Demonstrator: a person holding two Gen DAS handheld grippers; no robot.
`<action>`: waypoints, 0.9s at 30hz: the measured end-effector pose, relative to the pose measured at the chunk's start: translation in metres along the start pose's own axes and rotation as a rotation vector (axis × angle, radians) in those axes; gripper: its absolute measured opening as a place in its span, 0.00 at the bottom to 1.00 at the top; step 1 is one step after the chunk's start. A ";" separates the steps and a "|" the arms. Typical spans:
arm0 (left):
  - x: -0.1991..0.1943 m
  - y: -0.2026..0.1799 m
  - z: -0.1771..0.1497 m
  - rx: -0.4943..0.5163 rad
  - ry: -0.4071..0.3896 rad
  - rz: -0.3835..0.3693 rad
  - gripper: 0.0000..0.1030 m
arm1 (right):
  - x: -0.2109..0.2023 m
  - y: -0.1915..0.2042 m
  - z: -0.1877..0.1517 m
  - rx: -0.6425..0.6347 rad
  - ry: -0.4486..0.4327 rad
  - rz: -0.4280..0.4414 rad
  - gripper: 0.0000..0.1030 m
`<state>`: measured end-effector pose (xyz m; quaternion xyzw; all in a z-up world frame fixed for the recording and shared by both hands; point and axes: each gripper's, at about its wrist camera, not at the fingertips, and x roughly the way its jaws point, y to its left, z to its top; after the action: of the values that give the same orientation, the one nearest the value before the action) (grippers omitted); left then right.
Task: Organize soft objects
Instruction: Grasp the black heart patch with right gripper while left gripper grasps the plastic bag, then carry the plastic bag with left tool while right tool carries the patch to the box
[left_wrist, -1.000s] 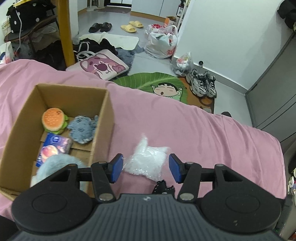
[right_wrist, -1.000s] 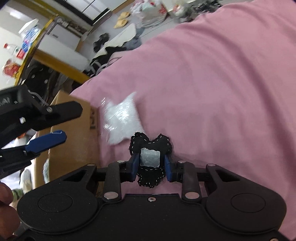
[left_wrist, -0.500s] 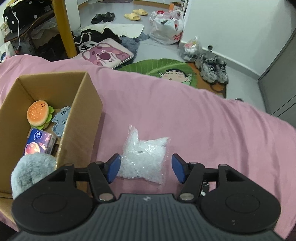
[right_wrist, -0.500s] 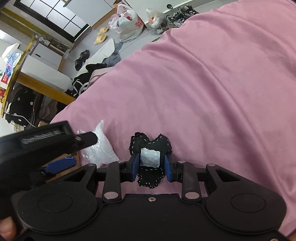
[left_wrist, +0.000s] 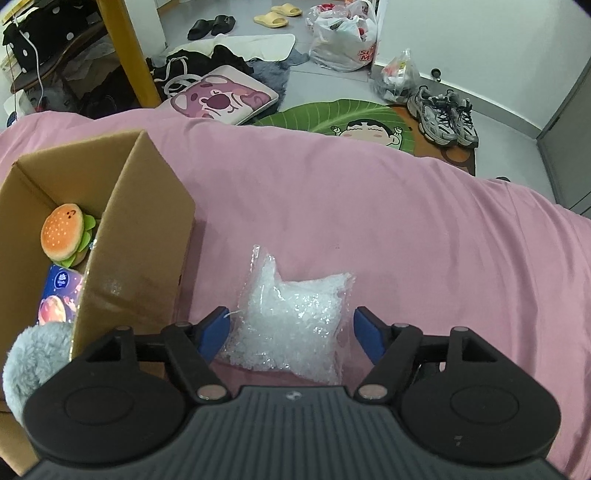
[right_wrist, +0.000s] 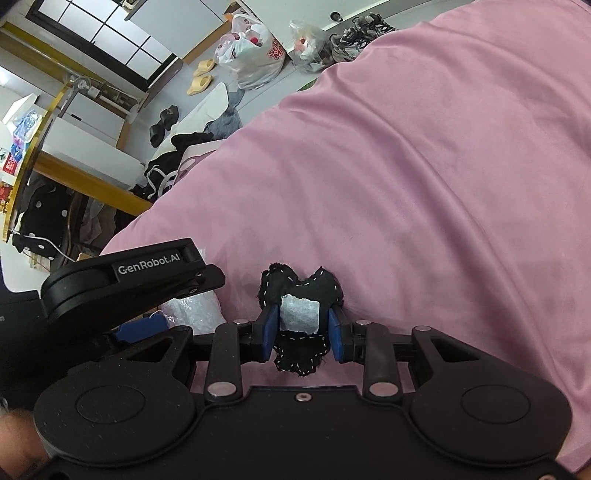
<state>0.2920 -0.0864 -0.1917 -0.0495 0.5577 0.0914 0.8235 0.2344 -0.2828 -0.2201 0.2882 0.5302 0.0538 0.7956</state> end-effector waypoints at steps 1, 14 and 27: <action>0.001 0.000 0.000 0.003 -0.004 0.001 0.70 | 0.000 0.000 0.000 -0.003 -0.001 0.000 0.28; -0.025 0.009 0.000 -0.017 -0.004 -0.055 0.41 | -0.018 0.007 -0.002 -0.059 -0.012 -0.002 0.28; -0.083 0.030 -0.004 -0.018 -0.064 -0.148 0.42 | -0.056 0.030 0.001 -0.118 -0.076 -0.004 0.28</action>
<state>0.2519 -0.0657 -0.1156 -0.0951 0.5249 0.0367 0.8450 0.2176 -0.2808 -0.1586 0.2415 0.4960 0.0725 0.8309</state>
